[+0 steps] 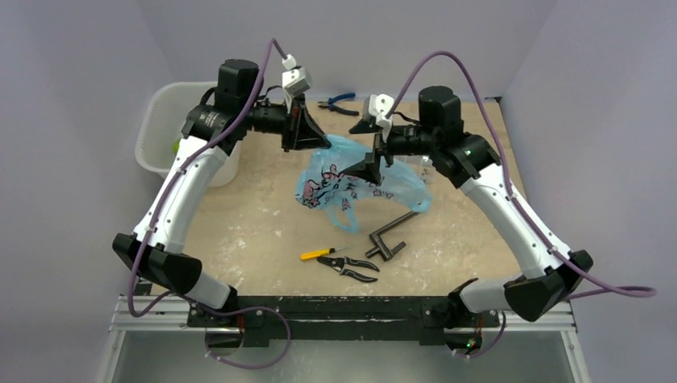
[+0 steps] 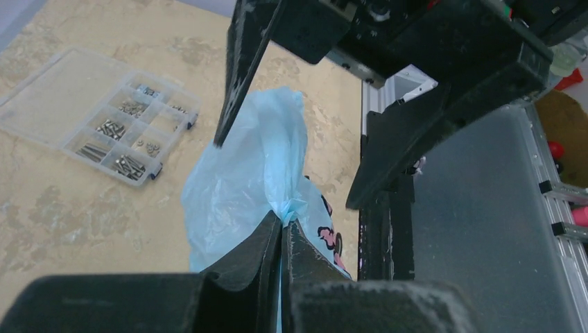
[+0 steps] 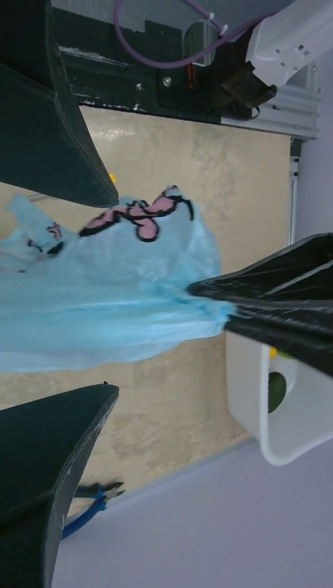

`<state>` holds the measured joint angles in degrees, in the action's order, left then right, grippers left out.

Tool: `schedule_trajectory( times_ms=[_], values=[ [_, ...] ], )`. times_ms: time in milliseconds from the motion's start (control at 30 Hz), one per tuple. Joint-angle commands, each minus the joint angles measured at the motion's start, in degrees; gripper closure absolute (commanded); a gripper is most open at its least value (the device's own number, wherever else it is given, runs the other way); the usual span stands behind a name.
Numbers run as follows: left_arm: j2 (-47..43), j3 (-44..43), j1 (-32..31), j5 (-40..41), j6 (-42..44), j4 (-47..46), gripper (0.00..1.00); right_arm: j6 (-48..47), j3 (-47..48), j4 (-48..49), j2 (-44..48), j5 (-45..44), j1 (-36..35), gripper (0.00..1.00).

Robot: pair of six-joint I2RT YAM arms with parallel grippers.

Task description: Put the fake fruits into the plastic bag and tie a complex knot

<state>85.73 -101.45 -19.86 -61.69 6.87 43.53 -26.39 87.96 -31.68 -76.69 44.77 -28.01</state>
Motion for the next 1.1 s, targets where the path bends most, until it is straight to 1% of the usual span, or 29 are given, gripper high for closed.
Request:
schedule_trajectory(
  times_ms=[0, 33, 67, 100, 133, 167, 200, 233, 267, 300, 333, 367, 400, 433, 467, 500, 533, 567, 600, 667, 767, 833, 967, 1067],
  values=[
    [2.7, -6.0, -2.4, -1.0, 3.1, 3.1, 1.00, 2.5, 0.3, 9.4, -4.5, -2.5, -4.6, 0.01],
    [3.3, -7.1, -2.8, -1.4, 2.8, 3.1, 1.00, 2.0, -0.6, 10.8, -5.2, -3.3, -5.4, 0.01],
    [3.9, -8.1, -3.0, -1.7, 2.2, 2.8, 1.00, 1.1, -1.1, 11.3, -5.9, -3.5, -6.0, 0.04],
    [4.3, -9.0, -3.0, -2.1, 0.7, 1.8, 1.00, 0.7, -1.0, 11.1, -6.7, -3.2, -6.3, 0.11],
    [4.6, -9.6, -2.9, -2.0, -0.8, 0.6, 1.00, 0.6, -0.7, 10.5, -7.3, -2.8, -6.4, 0.27],
    [4.5, -9.9, -2.4, -2.1, -2.9, -1.3, 1.00, 0.6, -0.4, 9.6, -7.7, -2.4, -6.4, 0.45],
    [4.0, -9.4, -1.3, -2.5, -5.6, -4.6, 1.00, 0.7, -0.5, 8.8, -7.9, -2.1, -6.4, 0.65],
    [3.1, -8.0, 0.4, -2.9, -11.2, -8.9, 1.00, 0.7, -0.6, 8.7, -7.7, -1.2, -6.4, 0.88],
    [1.5, -5.7, 3.9, -2.8, -17.1, -15.0, 0.98, 1.1, -1.1, 9.2, -7.2, -1.6, -6.0, 1.00],
    [-1.1, -2.4, 7.2, -2.7, -22.9, -21.2, 0.86, 2.9, -2.2, 10.6, -6.1, -2.4, -5.2, 1.00],
    [-3.3, 1.3, 10.8, -2.7, -27.9, -27.8, 0.65, 4.7, -3.0, 12.3, -5.2, -1.8, -3.9, 1.00],
    [-5.8, 4.5, 14.2, -2.8, -29.3, -30.7, 0.46, 7.1, -3.5, 14.1, -4.5, -0.5, -2.3, 1.00],
    [-7.2, 6.4, 17.4, -3.7, -26.7, -29.4, 0.24, 9.8, -3.5, 15.7, -4.0, 0.7, -0.8, 1.00],
    [-8.7, 7.4, 19.4, -4.6, -19.3, -23.7, 0.05, 12.0, -3.1, 16.9, -3.7, 2.5, 0.8, 1.00],
    [-9.8, 7.5, 21.0, -4.6, -9.0, -15.2, 0.01, 13.9, -2.7, 17.8, -3.4, 4.1, 1.7, 1.00],
    [-10.6, 7.5, 21.6, -3.8, 3.5, -4.7, 0.00, 14.8, -2.4, 18.0, -3.0, 5.2, 2.3, 1.00],
    [-11.3, 8.2, 21.6, -2.9, 13.2, 3.5, 0.00, 15.0, -2.2, 18.3, -2.5, 6.2, 2.4, 1.00],
    [-12.1, 9.5, 21.2, -2.6, 22.1, 8.7, 0.00, 15.4, -2.5, 19.0, -1.9, 7.3, 2.4, 1.00],
    [-13.0, 11.4, 20.5, -2.0, 27.5, 10.8, 0.00, 16.6, -3.0, 20.2, -1.2, 8.1, 2.4, 1.00],
    [-14.6, 15.6, 18.1, -1.4, 34.4, 9.9, 0.00, 15.6, -3.7, 20.5, 0.0, 8.4, 2.3, 1.00],
    [-15.5, 17.7, 11.1, 2.4, 41.2, 7.2, 0.00, 14.1, -3.4, 19.3, 0.4, 10.3, 2.2, 1.00],
    [-15.2, 18.4, 6.0, 5.5, 44.0, 5.6, 0.00, 12.3, -2.4, 17.3, 0.2, 11.8, 1.7, 1.00],
    [-15.2, 21.8, -1.7, 10.8, 43.8, -1.4, 0.00, 7.1, 0.1, 11.4, 0.1, 12.2, -2.0, 1.00],
    [-15.9, 24.5, -5.9, 15.2, 41.6, -5.9, 0.00, 8.6, 0.3, 12.4, 0.4, 11.9, -3.0, 1.00]
  ],
)
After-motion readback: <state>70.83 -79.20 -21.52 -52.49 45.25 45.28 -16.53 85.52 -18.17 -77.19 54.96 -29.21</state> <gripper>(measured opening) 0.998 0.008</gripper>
